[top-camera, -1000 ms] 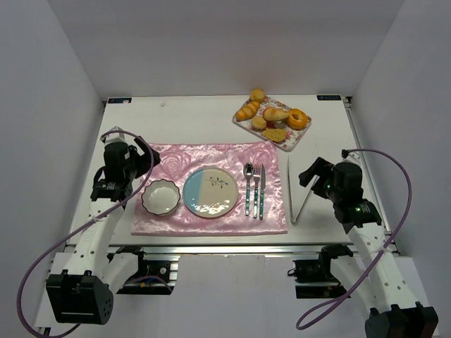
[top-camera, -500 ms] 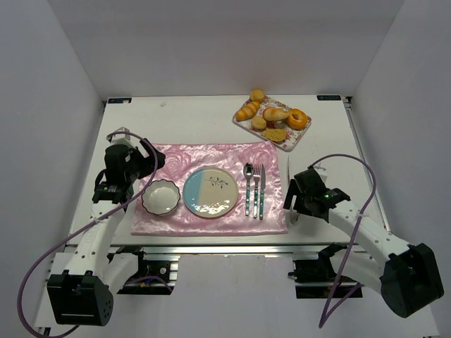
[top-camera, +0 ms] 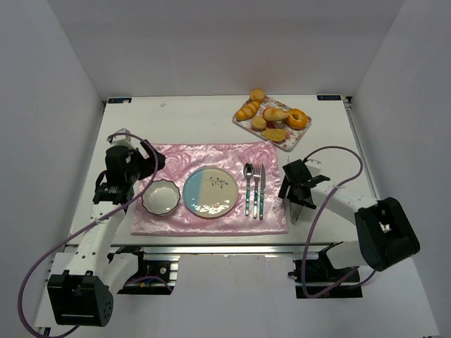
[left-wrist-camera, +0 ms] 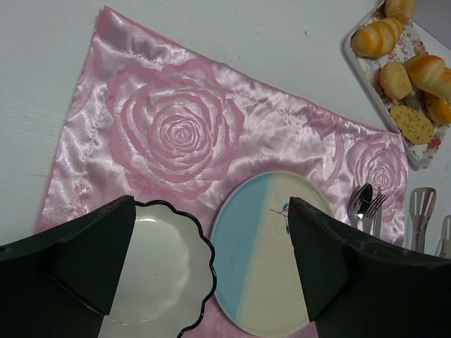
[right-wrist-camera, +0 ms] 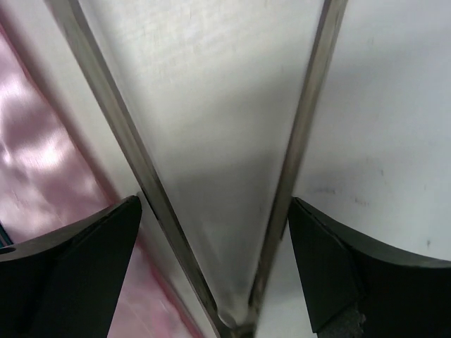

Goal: Place the bread

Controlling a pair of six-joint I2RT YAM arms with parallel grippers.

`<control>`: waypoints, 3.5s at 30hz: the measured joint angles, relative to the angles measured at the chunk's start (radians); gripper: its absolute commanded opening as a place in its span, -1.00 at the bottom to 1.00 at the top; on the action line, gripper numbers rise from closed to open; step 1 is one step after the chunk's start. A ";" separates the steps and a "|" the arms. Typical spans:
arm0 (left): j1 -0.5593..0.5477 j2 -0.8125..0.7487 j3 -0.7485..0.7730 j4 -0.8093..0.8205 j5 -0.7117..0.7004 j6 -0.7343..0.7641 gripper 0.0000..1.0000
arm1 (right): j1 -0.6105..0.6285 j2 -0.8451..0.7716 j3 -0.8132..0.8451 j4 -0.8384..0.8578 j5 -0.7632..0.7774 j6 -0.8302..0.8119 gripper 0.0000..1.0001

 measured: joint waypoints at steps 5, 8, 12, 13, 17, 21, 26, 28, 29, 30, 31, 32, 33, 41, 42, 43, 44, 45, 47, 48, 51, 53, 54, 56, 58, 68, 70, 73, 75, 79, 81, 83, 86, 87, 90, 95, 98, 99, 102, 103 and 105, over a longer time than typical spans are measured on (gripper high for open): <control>0.000 -0.019 -0.005 0.000 -0.023 0.003 0.96 | -0.063 0.113 0.066 0.084 0.031 0.029 0.77; 0.000 -0.024 -0.006 0.000 -0.029 0.004 0.96 | -0.092 0.130 0.071 0.120 0.047 0.026 0.49; 0.000 -0.023 -0.006 0.000 -0.033 0.004 0.96 | -0.103 0.123 0.069 0.128 0.048 0.014 -0.14; 0.000 -0.023 -0.006 0.000 -0.033 0.004 0.96 | -0.103 0.115 0.068 0.123 0.047 0.011 -0.19; 0.000 -0.023 -0.009 0.000 -0.032 0.006 0.96 | -0.102 0.042 0.073 0.085 0.050 -0.020 -0.34; 0.000 -0.021 -0.015 0.000 -0.031 0.007 0.96 | -0.103 -0.085 0.111 0.050 0.052 -0.069 -0.35; 0.000 -0.021 -0.018 0.004 -0.026 0.007 0.96 | -0.103 -0.230 0.188 0.053 -0.005 -0.168 -0.31; 0.000 -0.021 -0.019 0.005 -0.024 0.007 0.96 | -0.103 -0.256 0.227 0.055 -0.049 -0.201 -0.21; 0.000 -0.020 -0.019 0.005 -0.023 0.007 0.96 | -0.103 -0.260 0.248 0.055 -0.071 -0.215 -0.16; 0.000 -0.020 -0.020 0.005 -0.022 0.007 0.96 | -0.103 -0.259 0.269 0.055 -0.093 -0.226 -0.14; 0.000 -0.018 -0.020 0.006 -0.021 0.007 0.96 | -0.103 -0.253 0.289 0.054 -0.112 -0.232 -0.14; 0.000 -0.016 -0.020 0.006 -0.021 0.007 0.96 | -0.103 -0.241 0.308 0.056 -0.128 -0.235 -0.13; 0.000 -0.013 -0.020 0.006 -0.021 0.007 0.96 | -0.103 -0.223 0.329 0.052 -0.142 -0.233 -0.10; 0.000 0.000 -0.019 0.004 -0.021 0.006 0.96 | -0.158 -0.045 0.435 0.044 -0.324 -0.182 0.11; 0.000 0.000 -0.019 0.003 -0.021 0.006 0.96 | -0.164 -0.034 0.440 0.043 -0.337 -0.175 0.13; 0.000 0.000 -0.020 0.003 -0.021 0.006 0.96 | -0.171 -0.024 0.447 0.040 -0.349 -0.168 0.15; 0.000 0.000 -0.020 0.004 -0.021 0.006 0.96 | -0.177 -0.016 0.455 0.039 -0.361 -0.161 0.17; 0.000 0.000 -0.020 0.003 -0.021 0.006 0.96 | -0.183 -0.008 0.463 0.039 -0.373 -0.150 0.25; 0.000 0.000 -0.019 0.004 -0.021 0.006 0.96 | -0.192 0.003 0.477 0.041 -0.388 -0.134 0.28; 0.000 0.000 -0.020 0.004 -0.021 0.006 0.96 | -0.196 0.007 0.482 0.043 -0.394 -0.126 0.28; 0.000 0.000 -0.020 0.003 -0.021 0.006 0.96 | -0.214 0.032 0.505 0.048 -0.426 -0.089 0.28; 0.000 0.000 -0.020 0.004 -0.021 0.006 0.96 | -0.228 0.058 0.518 0.056 -0.442 -0.059 0.28; 0.000 0.000 -0.020 0.004 -0.021 0.006 0.96 | -0.234 0.071 0.520 0.061 -0.448 -0.041 0.29; 0.000 0.000 -0.020 0.004 -0.021 0.006 0.96 | -0.245 0.099 0.520 0.072 -0.463 -0.006 0.29; 0.000 0.000 -0.020 0.004 -0.021 0.006 0.96 | -0.251 0.127 0.524 0.077 -0.473 0.024 0.30; 0.000 0.001 -0.021 0.011 -0.006 0.006 0.96 | -0.262 0.262 0.620 0.113 -0.500 0.132 0.35; 0.000 0.001 -0.022 0.015 -0.006 0.006 0.96 | -0.268 0.279 0.627 0.130 -0.500 0.154 0.34; 0.000 0.001 -0.022 0.016 -0.005 0.006 0.96 | -0.285 0.319 0.649 0.137 -0.508 0.184 0.33; 0.000 0.002 -0.024 0.019 -0.005 0.006 0.96 | -0.297 0.355 0.672 0.141 -0.515 0.202 0.28; 0.000 0.003 -0.037 0.030 -0.005 0.006 0.96 | -0.312 0.421 0.710 0.155 -0.530 0.225 -0.08; 0.000 0.005 -0.038 0.031 -0.003 0.006 0.96 | -0.315 0.439 0.719 0.171 -0.545 0.230 -0.24; 0.000 0.011 -0.038 0.035 -0.003 0.006 0.96 | -0.315 0.442 0.716 0.188 -0.557 0.237 -0.31; 0.000 0.026 -0.038 0.037 -0.003 0.006 0.96 | -0.315 0.434 0.704 0.217 -0.569 0.237 -0.39; 0.000 0.029 -0.038 0.037 -0.003 0.006 0.96 | -0.315 0.427 0.695 0.227 -0.574 0.232 -0.40; 0.000 0.034 -0.038 0.037 -0.002 0.006 0.96 | -0.315 0.380 0.647 0.237 -0.597 0.207 -0.40; 0.000 0.034 -0.038 0.038 0.002 0.006 0.96 | -0.314 0.220 0.552 0.242 -0.638 0.119 -0.40; 0.000 0.034 -0.038 0.038 0.003 0.006 0.96 | -0.293 0.078 0.487 0.246 -0.651 0.051 -0.39; 0.000 0.034 -0.038 0.038 0.004 0.006 0.96 | -0.281 0.031 0.463 0.248 -0.655 0.032 -0.38; 0.000 0.034 -0.038 0.038 0.005 0.006 0.96 | -0.232 -0.094 0.388 0.261 -0.676 -0.016 -0.37; 0.000 0.034 -0.038 0.038 0.005 0.006 0.96 | -0.197 -0.148 0.348 0.264 -0.691 -0.040 -0.37; 0.000 0.034 -0.038 0.038 0.006 0.006 0.96 | -0.126 -0.216 0.288 0.263 -0.710 -0.074 -0.36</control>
